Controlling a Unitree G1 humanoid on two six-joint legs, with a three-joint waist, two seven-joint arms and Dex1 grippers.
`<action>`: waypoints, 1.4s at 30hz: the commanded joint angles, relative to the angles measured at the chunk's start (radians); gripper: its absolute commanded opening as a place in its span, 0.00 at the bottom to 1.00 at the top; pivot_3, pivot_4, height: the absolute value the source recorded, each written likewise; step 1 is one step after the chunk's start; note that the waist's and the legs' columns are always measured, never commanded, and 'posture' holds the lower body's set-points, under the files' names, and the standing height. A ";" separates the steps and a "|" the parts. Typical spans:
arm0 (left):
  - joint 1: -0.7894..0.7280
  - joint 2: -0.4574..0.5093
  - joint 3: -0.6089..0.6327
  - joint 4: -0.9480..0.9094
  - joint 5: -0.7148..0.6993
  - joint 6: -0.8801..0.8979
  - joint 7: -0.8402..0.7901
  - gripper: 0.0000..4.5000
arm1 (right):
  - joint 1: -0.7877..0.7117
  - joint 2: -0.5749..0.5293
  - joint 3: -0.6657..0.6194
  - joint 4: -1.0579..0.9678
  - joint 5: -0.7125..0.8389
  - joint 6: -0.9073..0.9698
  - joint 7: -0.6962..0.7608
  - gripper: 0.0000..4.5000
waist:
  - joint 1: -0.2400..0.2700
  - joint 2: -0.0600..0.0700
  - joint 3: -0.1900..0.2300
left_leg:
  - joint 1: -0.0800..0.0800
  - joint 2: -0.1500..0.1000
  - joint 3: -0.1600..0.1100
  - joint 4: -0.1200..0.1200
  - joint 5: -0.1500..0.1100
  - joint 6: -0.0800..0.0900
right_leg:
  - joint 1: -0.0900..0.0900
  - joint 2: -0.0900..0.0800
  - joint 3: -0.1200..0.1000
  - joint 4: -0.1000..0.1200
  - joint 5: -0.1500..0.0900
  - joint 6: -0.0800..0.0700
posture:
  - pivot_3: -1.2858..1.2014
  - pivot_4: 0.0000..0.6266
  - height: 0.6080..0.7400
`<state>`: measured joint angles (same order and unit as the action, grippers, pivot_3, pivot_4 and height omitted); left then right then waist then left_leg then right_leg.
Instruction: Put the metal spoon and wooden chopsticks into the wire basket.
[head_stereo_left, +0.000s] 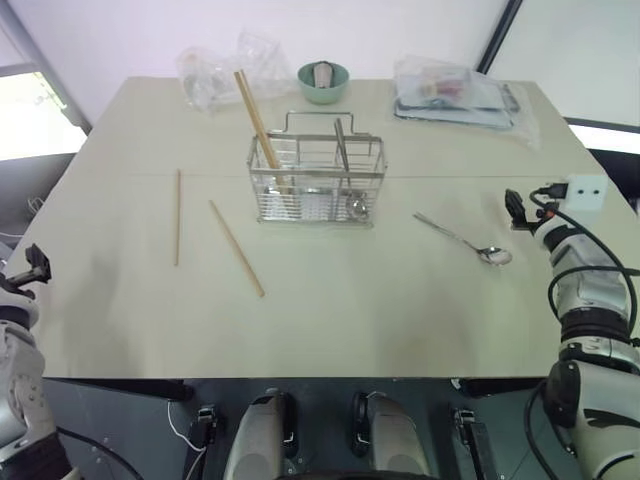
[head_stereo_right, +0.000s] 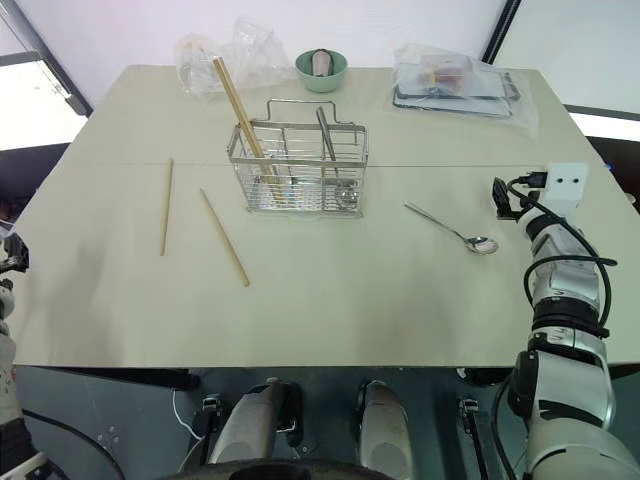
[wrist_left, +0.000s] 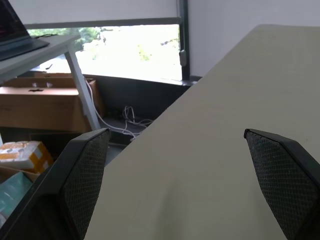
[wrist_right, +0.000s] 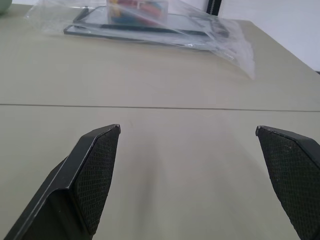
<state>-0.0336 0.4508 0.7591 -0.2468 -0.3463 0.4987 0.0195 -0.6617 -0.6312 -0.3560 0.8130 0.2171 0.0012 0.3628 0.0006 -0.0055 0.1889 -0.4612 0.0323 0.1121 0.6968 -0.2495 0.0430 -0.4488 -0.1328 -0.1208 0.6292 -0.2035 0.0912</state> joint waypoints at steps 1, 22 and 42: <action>-0.002 0.031 -0.002 -0.046 0.001 0.000 -0.011 1.00 | -0.020 -0.022 -0.009 -0.009 0.003 -0.026 0.004 0.99 | -0.002 0.000 0.000 | 0.000 0.000 0.000 0.000 0.000 0.000 | 0.000 0.000 0.000 0.000 0.000 0.001 | 0.52 0.24 0.75; -0.031 0.062 -0.014 -0.038 -0.010 0.025 -0.026 1.00 | -0.040 -0.035 -0.005 0.015 -0.007 -0.040 0.022 0.99 | -0.013 0.000 0.000 | 0.000 0.000 0.000 0.000 0.003 -0.004 | 0.000 0.000 0.000 0.000 0.001 0.002 | 0.52 0.24 0.75; -0.134 0.338 -0.277 -0.377 -0.586 0.421 -0.502 1.00 | -0.431 -0.187 0.324 0.227 -0.169 0.130 0.712 0.99 | -0.019 0.002 0.001 | 0.000 0.000 0.000 -0.001 0.005 -0.006 | 0.000 0.000 0.000 0.000 0.001 0.001 | 0.52 0.24 0.75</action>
<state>-0.1612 0.7716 0.4871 -0.5944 -0.8873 0.9101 -0.4508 -1.0654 -0.7917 -0.0506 1.0473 0.0583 0.1180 0.9865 -0.0185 -0.0039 0.1902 -0.4608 0.0321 0.1122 0.6954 -0.2445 0.0369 -0.4491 -0.1327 -0.1205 0.6296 -0.2026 0.0926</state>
